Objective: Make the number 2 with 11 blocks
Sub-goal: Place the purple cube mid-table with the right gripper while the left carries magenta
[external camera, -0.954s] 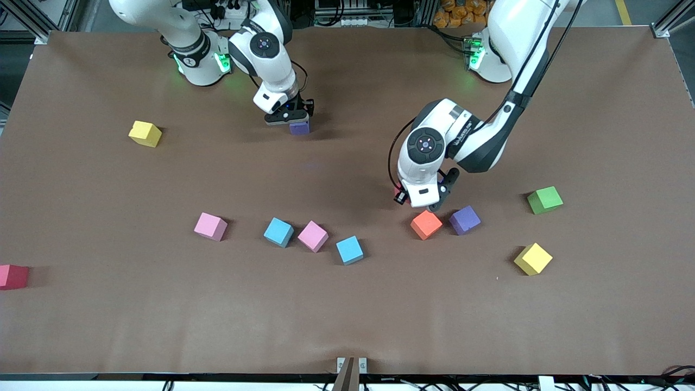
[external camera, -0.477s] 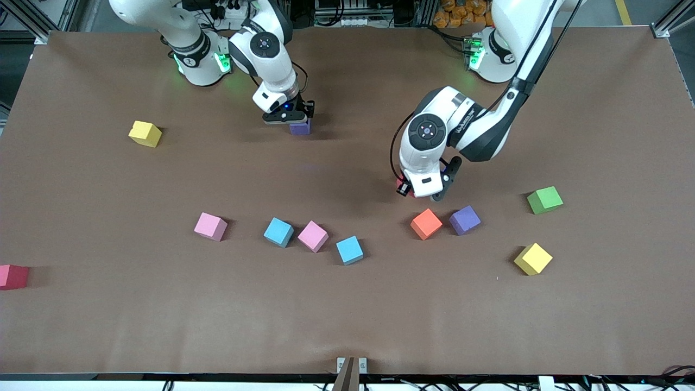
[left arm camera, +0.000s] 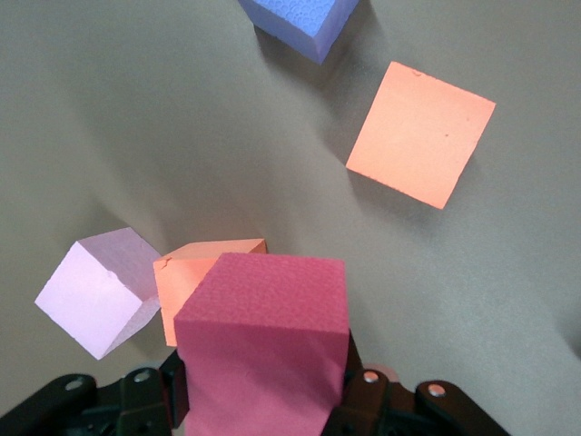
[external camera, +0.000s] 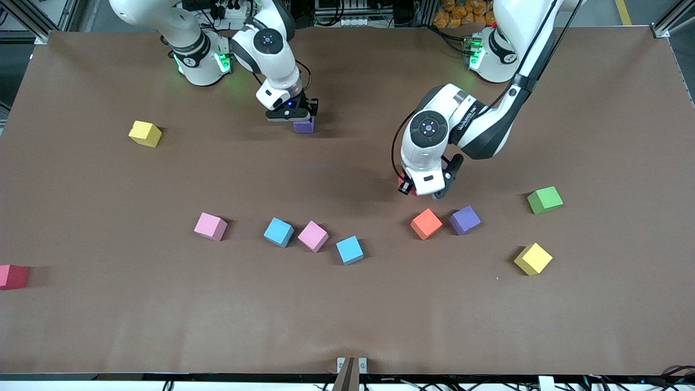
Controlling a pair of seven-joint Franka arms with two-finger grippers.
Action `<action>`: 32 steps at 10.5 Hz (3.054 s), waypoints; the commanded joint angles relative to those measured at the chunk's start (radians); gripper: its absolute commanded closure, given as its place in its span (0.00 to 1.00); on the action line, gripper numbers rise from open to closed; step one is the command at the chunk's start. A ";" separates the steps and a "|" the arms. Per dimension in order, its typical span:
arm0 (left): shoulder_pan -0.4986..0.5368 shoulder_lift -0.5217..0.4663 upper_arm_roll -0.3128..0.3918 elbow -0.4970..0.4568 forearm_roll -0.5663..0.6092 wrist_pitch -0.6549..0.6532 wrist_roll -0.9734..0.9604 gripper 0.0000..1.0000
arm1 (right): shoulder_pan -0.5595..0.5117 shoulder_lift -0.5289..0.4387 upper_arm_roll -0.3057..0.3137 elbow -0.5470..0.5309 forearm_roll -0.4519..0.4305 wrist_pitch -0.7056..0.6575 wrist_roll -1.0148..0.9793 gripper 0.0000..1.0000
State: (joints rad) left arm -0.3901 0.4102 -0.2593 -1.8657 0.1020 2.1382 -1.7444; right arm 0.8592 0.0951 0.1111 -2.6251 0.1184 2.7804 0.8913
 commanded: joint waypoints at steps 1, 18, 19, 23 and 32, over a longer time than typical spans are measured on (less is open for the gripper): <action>0.010 -0.037 -0.009 -0.033 0.002 0.000 -0.026 1.00 | 0.021 0.006 0.005 0.008 0.015 0.010 0.031 0.83; 0.010 -0.062 -0.009 -0.044 -0.022 -0.006 -0.058 1.00 | 0.110 0.152 0.005 0.209 0.013 -0.001 0.130 0.83; 0.010 -0.077 -0.009 -0.055 -0.025 -0.006 -0.067 1.00 | 0.129 0.161 0.005 0.230 0.013 -0.002 0.153 0.83; 0.008 -0.145 -0.026 -0.128 -0.082 0.003 -0.076 1.00 | 0.138 0.186 0.002 0.250 0.003 -0.004 0.163 0.83; 0.008 -0.162 -0.043 -0.153 -0.108 0.023 -0.153 1.00 | 0.138 0.196 0.001 0.254 0.004 -0.007 0.170 0.05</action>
State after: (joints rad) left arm -0.3883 0.2873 -0.2889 -1.9818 0.0128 2.1418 -1.8551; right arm 0.9864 0.2755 0.1196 -2.3895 0.1190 2.7777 1.0469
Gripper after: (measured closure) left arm 0.401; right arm 0.247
